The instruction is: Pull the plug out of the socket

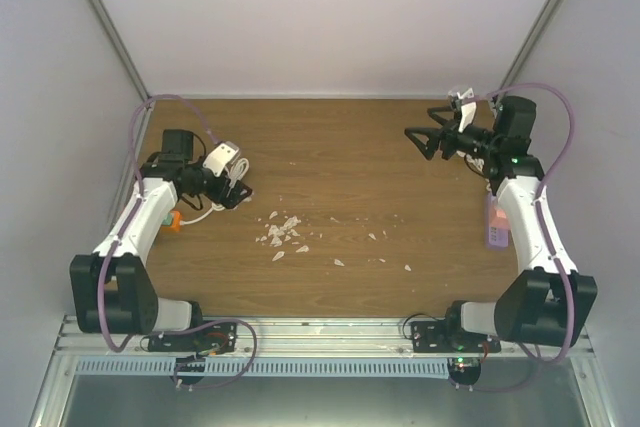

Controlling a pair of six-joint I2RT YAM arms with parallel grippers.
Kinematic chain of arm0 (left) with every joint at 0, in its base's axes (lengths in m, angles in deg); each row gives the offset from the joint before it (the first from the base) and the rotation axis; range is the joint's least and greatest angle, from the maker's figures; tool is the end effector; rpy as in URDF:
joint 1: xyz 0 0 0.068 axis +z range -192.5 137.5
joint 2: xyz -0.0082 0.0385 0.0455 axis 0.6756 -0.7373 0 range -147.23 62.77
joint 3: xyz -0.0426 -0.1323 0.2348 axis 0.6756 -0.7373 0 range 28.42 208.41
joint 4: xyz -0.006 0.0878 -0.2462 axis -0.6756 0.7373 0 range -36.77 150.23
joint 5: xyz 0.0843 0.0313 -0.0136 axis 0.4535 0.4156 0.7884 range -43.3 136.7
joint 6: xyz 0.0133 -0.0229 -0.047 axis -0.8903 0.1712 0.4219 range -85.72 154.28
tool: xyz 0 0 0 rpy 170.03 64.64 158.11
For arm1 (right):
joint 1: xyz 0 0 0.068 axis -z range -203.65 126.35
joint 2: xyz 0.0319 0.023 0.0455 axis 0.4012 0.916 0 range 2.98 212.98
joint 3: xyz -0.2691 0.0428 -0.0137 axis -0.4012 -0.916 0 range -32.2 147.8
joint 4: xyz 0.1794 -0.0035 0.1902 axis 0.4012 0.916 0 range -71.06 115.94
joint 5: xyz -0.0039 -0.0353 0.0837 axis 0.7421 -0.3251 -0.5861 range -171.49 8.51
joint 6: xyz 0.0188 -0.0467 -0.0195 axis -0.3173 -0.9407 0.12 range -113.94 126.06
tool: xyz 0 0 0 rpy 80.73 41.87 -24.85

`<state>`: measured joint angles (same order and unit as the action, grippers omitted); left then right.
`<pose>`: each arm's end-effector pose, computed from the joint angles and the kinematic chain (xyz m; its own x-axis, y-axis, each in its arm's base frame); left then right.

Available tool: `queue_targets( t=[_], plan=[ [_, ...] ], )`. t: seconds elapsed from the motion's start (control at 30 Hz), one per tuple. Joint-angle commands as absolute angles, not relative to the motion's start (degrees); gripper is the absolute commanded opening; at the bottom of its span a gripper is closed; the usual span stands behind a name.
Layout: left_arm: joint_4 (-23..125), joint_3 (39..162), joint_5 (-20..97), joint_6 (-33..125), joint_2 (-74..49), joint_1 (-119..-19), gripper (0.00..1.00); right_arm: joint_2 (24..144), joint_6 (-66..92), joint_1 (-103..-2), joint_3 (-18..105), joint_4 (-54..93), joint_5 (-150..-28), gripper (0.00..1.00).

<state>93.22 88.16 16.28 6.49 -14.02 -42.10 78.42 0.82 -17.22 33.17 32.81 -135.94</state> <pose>0.2686 -0.0160 0.2682 -0.6167 0.3977 -0.6794 0.6295 0.7674 -0.1222 0.2934 -0.0039 0.3467 -0.3401 -0.0152 -0.9403 -0.7079 0.6623 0.2453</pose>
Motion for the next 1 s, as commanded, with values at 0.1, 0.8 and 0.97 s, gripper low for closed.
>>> queue_targets(
  t=[0.1, 0.8, 0.97],
  plan=[
    [95.89, 84.81, 20.71, -0.52, -19.54, -42.60, 0.99, 76.34, 23.14, -22.63, 36.16, 21.14, -144.20, 1.00],
    [92.45, 87.18, 29.66, 2.45, -26.95, -39.55, 0.99, 80.06, 49.00, -32.10, 41.71, 6.09, -148.56, 1.00],
    [90.17, 87.12, 31.82, 3.96, -29.55, -39.10, 0.99, 81.56, 54.90, -33.08, 40.93, 1.32, -150.29, 1.00]
  ],
)
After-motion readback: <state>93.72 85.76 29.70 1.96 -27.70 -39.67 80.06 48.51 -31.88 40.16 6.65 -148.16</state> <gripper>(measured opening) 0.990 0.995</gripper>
